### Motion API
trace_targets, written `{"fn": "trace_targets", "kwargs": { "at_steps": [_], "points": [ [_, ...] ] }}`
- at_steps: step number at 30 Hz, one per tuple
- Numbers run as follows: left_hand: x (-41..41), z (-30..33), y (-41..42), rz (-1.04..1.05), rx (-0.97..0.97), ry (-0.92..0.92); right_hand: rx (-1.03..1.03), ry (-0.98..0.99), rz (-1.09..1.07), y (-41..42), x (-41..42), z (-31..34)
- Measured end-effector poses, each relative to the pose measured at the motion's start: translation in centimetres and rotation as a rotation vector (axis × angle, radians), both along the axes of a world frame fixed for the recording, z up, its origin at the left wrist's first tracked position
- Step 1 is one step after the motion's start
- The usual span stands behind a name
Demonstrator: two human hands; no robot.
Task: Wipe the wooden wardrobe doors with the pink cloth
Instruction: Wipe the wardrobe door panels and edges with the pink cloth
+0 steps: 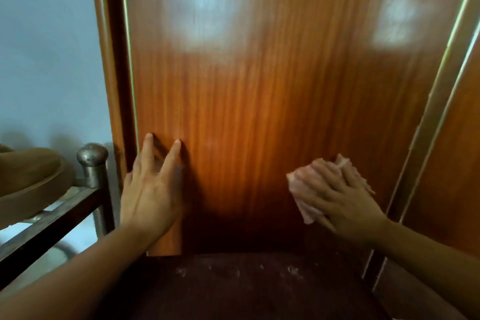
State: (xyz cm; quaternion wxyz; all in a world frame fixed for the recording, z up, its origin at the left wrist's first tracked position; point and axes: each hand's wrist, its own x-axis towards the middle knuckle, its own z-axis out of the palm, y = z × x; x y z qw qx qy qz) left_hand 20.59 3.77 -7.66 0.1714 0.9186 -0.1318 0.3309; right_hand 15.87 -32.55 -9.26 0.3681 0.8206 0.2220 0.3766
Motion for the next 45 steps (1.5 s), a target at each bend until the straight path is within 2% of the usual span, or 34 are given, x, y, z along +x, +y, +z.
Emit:
{"fn": "trace_targets", "kwargs": {
  "at_steps": [3, 6, 12, 14, 16, 18, 20, 22, 24, 26, 29, 31, 33, 35, 37, 39, 40, 41, 42, 44, 45],
  "points": [
    [-0.7, -0.9, -1.7, -0.078, 0.093, 0.003, -0.24, 0.127, 0.051, -1.0, -0.3, -3.1],
    [-0.8, 0.4, -3.3, -0.112, 0.2, -0.048, -0.288, 0.124, 0.106, -2.0, -0.2, 0.9],
    [-0.5, 7.5, -6.3, -0.127, 0.148, -0.227, 0.249, -0.279, 0.028, -3.3, 0.2, 16.3],
    [0.0, 9.2, -6.5, -0.13, 0.138, -0.27, 0.46, -0.385, -0.032, -2.5, 0.2, 18.7],
    [0.5, 10.1, -6.6, -0.111, 0.136, -0.282, 0.576, -0.47, -0.072, -1.7, 0.6, 17.4],
    [0.7, 10.5, -6.6, -0.092, 0.152, -0.273, 0.49, -0.386, -0.039, -1.6, 0.6, 13.0],
    [0.7, 11.0, -6.6, -0.1, 0.172, -0.281, 0.198, -0.197, 0.009, -2.6, -0.2, 8.8],
    [0.7, 12.3, -6.6, -0.117, 0.192, -0.313, -0.026, -0.084, 0.033, -4.4, -1.1, 9.1],
    [1.2, 14.7, -6.5, -0.148, 0.201, -0.333, -0.059, -0.099, 0.041, -5.2, -1.0, 13.2],
    [1.5, 16.8, -6.6, -0.149, 0.214, -0.359, 0.119, -0.233, 0.033, -4.8, 0.0, 18.1],
    [2.0, 20.1, -6.3, -0.168, 0.18, -0.391, 0.531, -0.441, 0.01, -2.6, 1.2, 25.4],
    [2.3, 21.1, -6.5, -0.171, 0.151, -0.399, 0.747, -0.52, 0.034, -0.7, 1.6, 27.0],
    [2.5, 21.1, -6.6, -0.196, 0.112, -0.406, 0.846, -0.53, 0.057, 1.3, 2.2, 25.3],
    [2.6, 20.7, -6.8, -0.221, 0.098, -0.41, 0.669, -0.447, 0.078, 3.0, 3.0, 20.9],
    [2.6, 20.7, -6.8, -0.226, 0.095, -0.405, 0.261, -0.292, 0.097, 3.2, 2.8, 16.8],
    [2.6, 21.2, -6.6, -0.22, 0.126, -0.403, -0.053, -0.161, 0.098, 1.7, 2.2, 17.3],
    [2.7, 21.7, -6.4, -0.22, 0.146, -0.41, -0.087, -0.154, 0.085, 1.1, 2.0, 19.1],
    [2.8, 22.3, -6.1, -0.22, 0.162, -0.42, -0.025, -0.201, 0.084, 0.9, 2.0, 21.4],
    [3.0, 23.2, -5.8, -0.221, 0.162, -0.431, 0.135, -0.283, 0.092, 1.1, 2.2, 24.3],
    [3.1, 24.8, -5.2, -0.221, 0.102, -0.45, 0.585, -0.429, 0.115, 2.2, 2.7, 30.4],
    [3.2, 25.3, -5.1, -0.214, 0.079, -0.456, 0.748, -0.496, 0.135, 3.2, 3.1, 32.8]
  ]
}}
